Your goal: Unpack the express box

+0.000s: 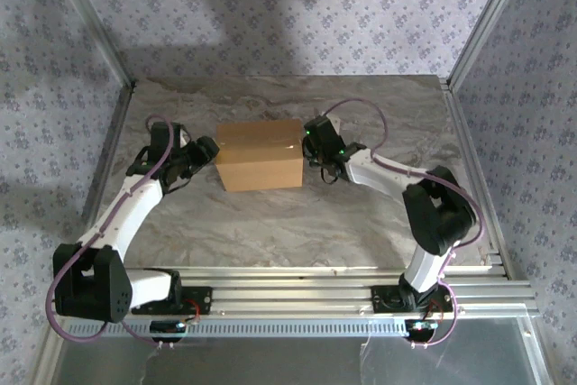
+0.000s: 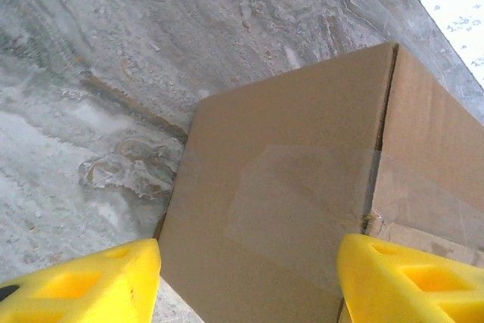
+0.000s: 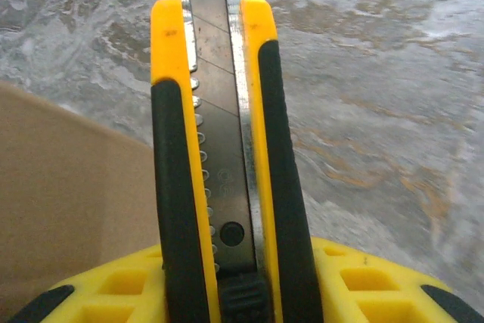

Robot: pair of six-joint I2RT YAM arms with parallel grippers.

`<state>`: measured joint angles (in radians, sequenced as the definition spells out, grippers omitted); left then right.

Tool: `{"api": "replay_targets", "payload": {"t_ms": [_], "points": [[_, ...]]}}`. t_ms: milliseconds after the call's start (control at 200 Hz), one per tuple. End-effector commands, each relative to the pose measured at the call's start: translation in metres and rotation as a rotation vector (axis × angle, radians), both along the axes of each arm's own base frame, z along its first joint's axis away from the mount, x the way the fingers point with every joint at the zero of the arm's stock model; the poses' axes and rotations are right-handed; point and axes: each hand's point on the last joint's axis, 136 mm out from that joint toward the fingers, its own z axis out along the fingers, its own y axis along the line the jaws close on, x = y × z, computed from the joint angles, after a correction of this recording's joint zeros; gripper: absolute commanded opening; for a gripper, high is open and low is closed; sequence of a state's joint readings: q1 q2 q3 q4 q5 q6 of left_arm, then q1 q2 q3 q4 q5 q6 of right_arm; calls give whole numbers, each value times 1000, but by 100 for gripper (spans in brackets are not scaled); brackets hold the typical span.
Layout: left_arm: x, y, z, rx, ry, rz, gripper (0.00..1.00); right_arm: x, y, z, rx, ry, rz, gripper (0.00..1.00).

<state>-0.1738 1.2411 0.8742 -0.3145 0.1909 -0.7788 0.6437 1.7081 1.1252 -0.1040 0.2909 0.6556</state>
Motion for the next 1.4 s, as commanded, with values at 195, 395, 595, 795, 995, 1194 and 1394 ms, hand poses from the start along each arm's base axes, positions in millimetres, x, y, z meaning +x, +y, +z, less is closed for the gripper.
{"api": "replay_targets", "payload": {"t_ms": [195,395,595,795,995,1194,1394], "points": [[-22,-88,-24,-16,71,-304,63,-106,3,0,-25,11,72,0],[-14,-99,-38,-14,108,-319,62,-149,-26,1,-73,0,10,0],[0,-99,-28,21,81,-313,62,-164,-59,13,-90,-20,-48,0],[7,-92,-10,38,41,-296,62,-167,-80,28,-113,-40,-48,0],[7,-90,2,43,17,-292,63,-165,-91,25,-119,-20,-54,0],[1,-78,33,79,-39,-263,63,-170,-104,42,-105,-24,-64,0],[-6,-70,67,108,19,-248,64,-185,-114,79,-81,26,-52,0]]}}
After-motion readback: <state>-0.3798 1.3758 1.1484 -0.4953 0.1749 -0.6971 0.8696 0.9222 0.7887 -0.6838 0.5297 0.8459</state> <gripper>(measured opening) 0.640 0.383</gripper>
